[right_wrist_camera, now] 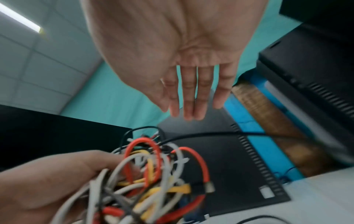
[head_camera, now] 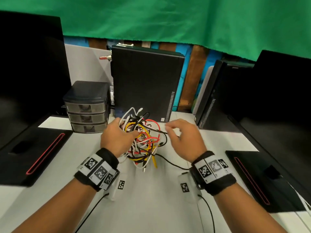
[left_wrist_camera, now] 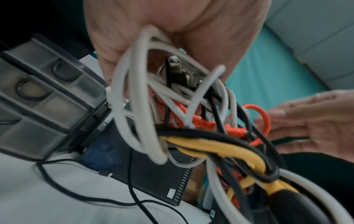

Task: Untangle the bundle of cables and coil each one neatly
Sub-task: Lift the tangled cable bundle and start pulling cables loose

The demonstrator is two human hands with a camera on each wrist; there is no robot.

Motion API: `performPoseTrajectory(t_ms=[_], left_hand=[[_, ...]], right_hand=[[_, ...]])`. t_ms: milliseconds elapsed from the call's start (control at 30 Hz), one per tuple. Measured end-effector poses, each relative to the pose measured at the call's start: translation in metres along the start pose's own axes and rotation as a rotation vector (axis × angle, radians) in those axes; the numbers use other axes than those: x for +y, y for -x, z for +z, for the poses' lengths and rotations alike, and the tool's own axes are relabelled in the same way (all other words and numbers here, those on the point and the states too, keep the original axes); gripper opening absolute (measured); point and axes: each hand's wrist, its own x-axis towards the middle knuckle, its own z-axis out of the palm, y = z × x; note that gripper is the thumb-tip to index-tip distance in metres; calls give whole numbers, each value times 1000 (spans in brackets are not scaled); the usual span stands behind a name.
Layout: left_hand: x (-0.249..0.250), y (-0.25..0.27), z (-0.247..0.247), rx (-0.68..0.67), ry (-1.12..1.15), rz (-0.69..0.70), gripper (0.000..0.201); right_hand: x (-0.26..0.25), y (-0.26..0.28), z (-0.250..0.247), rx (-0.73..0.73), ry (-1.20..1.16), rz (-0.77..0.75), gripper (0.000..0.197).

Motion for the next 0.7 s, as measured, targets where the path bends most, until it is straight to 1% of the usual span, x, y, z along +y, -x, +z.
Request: performPoseTrajectory(t_ms=[33, 100, 167, 267, 333, 367, 433, 467, 500, 567, 600, 633, 667, 700], left_hand=[[2, 2, 1, -2, -11, 31, 26], [5, 6, 2, 5, -50, 85, 27], [5, 8, 3, -1, -78, 110, 27], [2, 6, 4, -18, -72, 91, 25], [-2, 2, 3, -25, -69, 69, 23], [-3, 0, 2, -24, -67, 53, 23], [-8, -7, -2, -11, -66, 13, 23], [-11, -11, -4, 2, -72, -8, 24], [-15, -15, -8, 16, -80, -29, 25], [-21, -21, -16, 46, -96, -72, 26], [-24, -24, -20, 70, -105, -90, 28], [-27, -26, -23, 94, -117, -100, 30], [-28, -27, -24, 113, -132, -101, 31], [-28, -27, -25, 125, -142, -93, 32]], right_hand=[[-8, -3, 3, -52, 6, -27, 25], [-16, -6, 11, -163, 108, -45, 30], [-16, -9, 16, -202, 229, -87, 26], [-10, -9, 13, -207, 264, -104, 26], [-5, -7, 7, -140, 326, -125, 29], [-1, -5, 2, -57, 339, -139, 28], [8, -1, -10, 169, 235, -101, 21], [20, 0, -18, 265, 151, -31, 18], [32, -1, -26, 343, 66, 73, 16], [68, -2, -47, 487, -109, 347, 18], [85, -3, -57, 535, -185, 488, 18], [99, -3, -65, 521, -221, 621, 17], [105, -1, -68, 435, -184, 731, 17], [107, 1, -66, 305, -93, 789, 23]])
